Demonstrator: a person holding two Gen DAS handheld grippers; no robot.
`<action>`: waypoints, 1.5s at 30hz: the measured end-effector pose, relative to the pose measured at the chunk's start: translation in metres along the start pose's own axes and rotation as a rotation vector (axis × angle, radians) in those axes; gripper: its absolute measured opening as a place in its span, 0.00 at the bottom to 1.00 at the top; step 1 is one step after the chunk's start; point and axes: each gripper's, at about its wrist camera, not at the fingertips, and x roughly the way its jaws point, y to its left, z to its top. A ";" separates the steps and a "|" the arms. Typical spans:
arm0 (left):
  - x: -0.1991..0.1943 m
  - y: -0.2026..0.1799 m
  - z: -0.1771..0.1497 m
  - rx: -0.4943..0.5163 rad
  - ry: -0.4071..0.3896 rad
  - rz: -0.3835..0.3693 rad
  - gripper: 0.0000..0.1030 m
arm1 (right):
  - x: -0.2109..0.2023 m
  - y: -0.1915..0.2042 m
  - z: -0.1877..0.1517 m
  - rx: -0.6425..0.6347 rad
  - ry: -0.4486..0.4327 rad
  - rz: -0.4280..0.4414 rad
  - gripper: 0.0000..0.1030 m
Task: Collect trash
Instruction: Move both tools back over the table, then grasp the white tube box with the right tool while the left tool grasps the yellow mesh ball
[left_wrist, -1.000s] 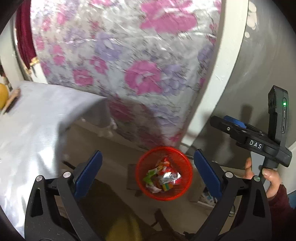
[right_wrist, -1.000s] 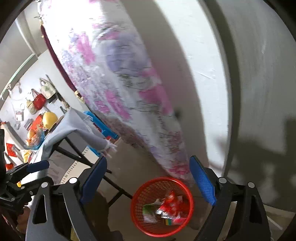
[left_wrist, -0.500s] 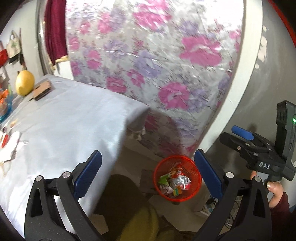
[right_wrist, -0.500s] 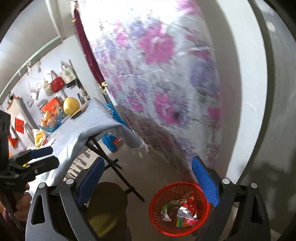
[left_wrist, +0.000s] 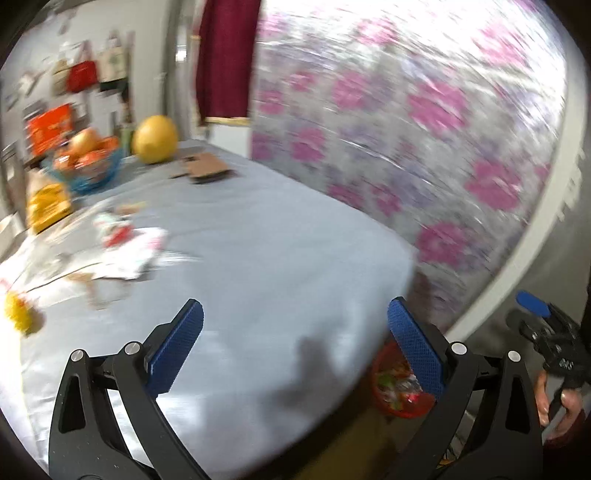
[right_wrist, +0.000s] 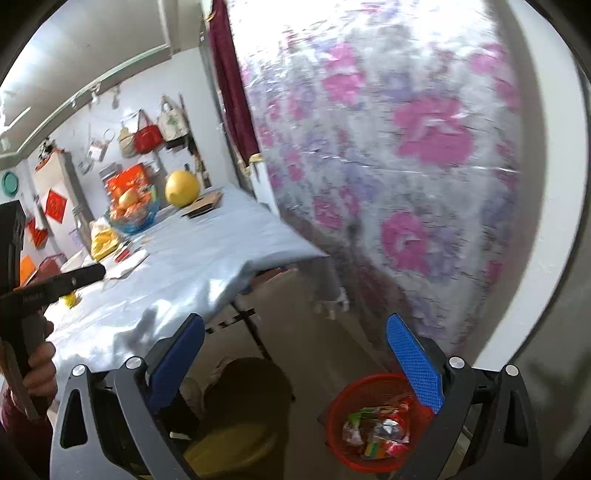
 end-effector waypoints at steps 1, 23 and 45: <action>-0.006 0.019 0.000 -0.028 -0.010 0.024 0.93 | 0.003 0.009 0.002 -0.007 0.006 0.014 0.94; -0.018 0.301 -0.024 -0.311 0.159 0.499 0.93 | 0.152 0.252 0.062 -0.229 0.158 0.379 0.94; 0.015 0.311 -0.030 -0.325 0.289 0.457 0.93 | 0.327 0.382 0.112 -0.320 0.318 0.404 0.94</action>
